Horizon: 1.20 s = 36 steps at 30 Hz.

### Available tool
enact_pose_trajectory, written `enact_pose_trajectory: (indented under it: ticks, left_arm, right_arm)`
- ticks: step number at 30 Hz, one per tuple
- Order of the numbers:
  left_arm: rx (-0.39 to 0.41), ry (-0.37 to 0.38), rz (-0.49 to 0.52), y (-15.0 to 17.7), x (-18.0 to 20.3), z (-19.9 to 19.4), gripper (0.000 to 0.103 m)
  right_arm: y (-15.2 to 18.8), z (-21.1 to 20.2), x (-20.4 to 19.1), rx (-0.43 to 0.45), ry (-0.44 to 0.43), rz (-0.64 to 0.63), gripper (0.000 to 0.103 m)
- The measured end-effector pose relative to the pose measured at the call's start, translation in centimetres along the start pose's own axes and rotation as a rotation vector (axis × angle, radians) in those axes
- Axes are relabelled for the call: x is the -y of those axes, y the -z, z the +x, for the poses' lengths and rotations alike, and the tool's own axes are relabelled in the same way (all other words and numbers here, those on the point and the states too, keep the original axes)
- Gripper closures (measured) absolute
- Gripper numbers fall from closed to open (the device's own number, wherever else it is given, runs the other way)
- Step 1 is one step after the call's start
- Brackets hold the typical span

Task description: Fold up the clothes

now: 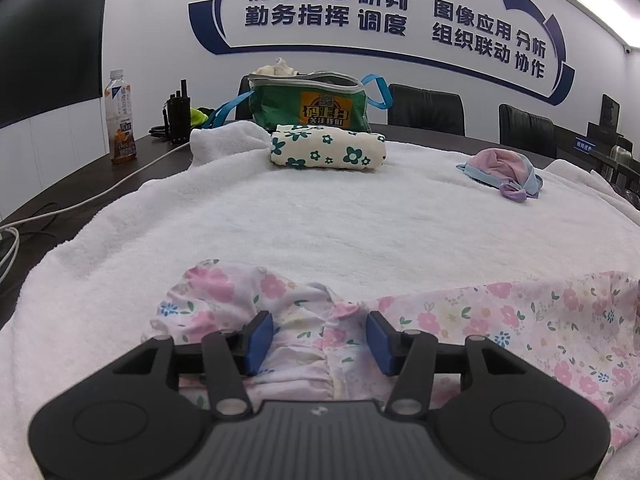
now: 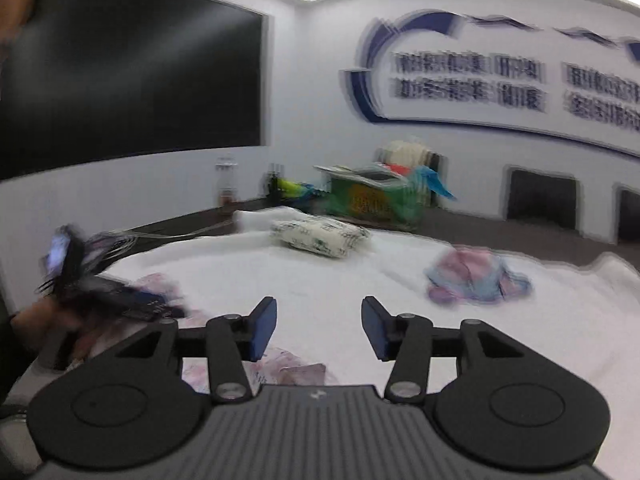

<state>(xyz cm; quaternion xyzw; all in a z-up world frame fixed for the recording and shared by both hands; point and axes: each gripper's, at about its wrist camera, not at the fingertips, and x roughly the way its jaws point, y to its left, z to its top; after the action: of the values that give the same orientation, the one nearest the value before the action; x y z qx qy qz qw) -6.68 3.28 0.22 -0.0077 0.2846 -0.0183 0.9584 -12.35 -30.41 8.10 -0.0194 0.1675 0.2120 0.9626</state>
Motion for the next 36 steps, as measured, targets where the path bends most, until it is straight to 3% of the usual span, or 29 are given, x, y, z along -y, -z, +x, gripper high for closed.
enact_pose_trajectory:
  ticks: [1,4,6,7,9,10,12,14,16,18,20,23,25,26,27,28,30,31,32,36]
  left_arm:
    - [0.000,0.000,0.001,0.0,0.0,0.0,0.052]
    - [-0.001,-0.001,0.004,0.0,0.1,0.0,0.052]
    - [0.000,-0.001,0.003,0.0,0.1,0.0,0.052]
    - [0.000,-0.001,0.003,0.1,0.0,0.0,0.052]
    - [0.000,0.000,0.003,0.1,0.0,-0.1,0.052]
    - [0.000,0.000,0.003,0.1,0.0,0.0,0.052]
    - [0.000,0.001,0.003,0.0,0.0,0.0,0.052]
    - [0.000,0.000,0.005,0.0,0.0,0.0,0.052]
    - [-0.001,0.000,0.006,0.0,0.0,0.0,0.052]
    - [-0.001,0.000,0.006,0.1,0.0,0.0,0.052]
    - [0.000,0.002,0.003,0.0,0.0,0.0,0.051]
    - [0.000,0.003,0.001,0.1,0.0,-0.1,0.051]
    - [0.001,0.003,0.001,0.0,0.0,0.0,0.051]
    - [0.001,0.004,0.000,0.0,0.0,0.0,0.051]
    - [0.001,0.004,0.000,0.0,0.0,0.0,0.051]
    - [0.001,0.004,0.000,0.0,0.0,0.0,0.051]
    - [0.001,0.004,0.001,0.0,0.0,0.0,0.051]
    - [0.001,0.004,0.001,0.0,0.1,0.0,0.051]
    - [0.001,0.004,0.001,0.0,0.1,0.0,0.051]
    - [0.003,0.006,-0.001,0.1,0.0,-0.1,0.051]
  right_arm:
    - [1.0,1.3,-1.0,-0.015,0.026,0.021,0.071]
    - [4.0,5.3,-2.3,-0.120,0.076,0.067,0.089]
    - [6.0,7.1,-2.5,-0.203,0.122,0.090,0.090]
    - [6.4,7.0,-2.5,-0.194,0.127,0.092,0.089]
    - [5.9,6.0,-2.6,-0.151,0.110,0.110,0.086]
    - [5.5,5.3,-2.8,-0.123,0.100,0.116,0.078]
    - [4.5,3.8,-3.3,-0.043,0.108,0.110,0.072]
    - [3.7,4.6,-4.5,-0.022,0.107,0.118,0.073]
    - [3.4,7.1,-6.1,-0.064,0.096,0.098,0.089]
    - [3.6,9.9,-7.1,-0.145,0.158,0.050,0.091]
    - [3.9,11.1,-5.9,-0.211,0.237,0.127,0.095]
    - [3.9,10.1,-3.5,-0.211,0.311,0.182,0.095]
    - [3.8,7.1,-2.8,-0.154,0.270,0.222,0.093]
    - [3.7,4.6,-2.6,-0.085,0.249,0.247,0.092]
    - [3.7,2.4,-2.7,-0.016,0.277,0.257,0.080]
    - [3.7,0.0,-2.7,0.053,0.336,0.263,0.057]
    - [4.3,-3.2,-2.2,0.109,0.564,0.303,0.038]
    - [4.7,-4.3,-1.7,0.115,0.644,0.354,0.038]
    - [5.5,-5.2,-0.9,0.115,0.666,0.449,0.037]
    - [7.9,-6.1,1.3,0.057,0.632,0.779,0.037]
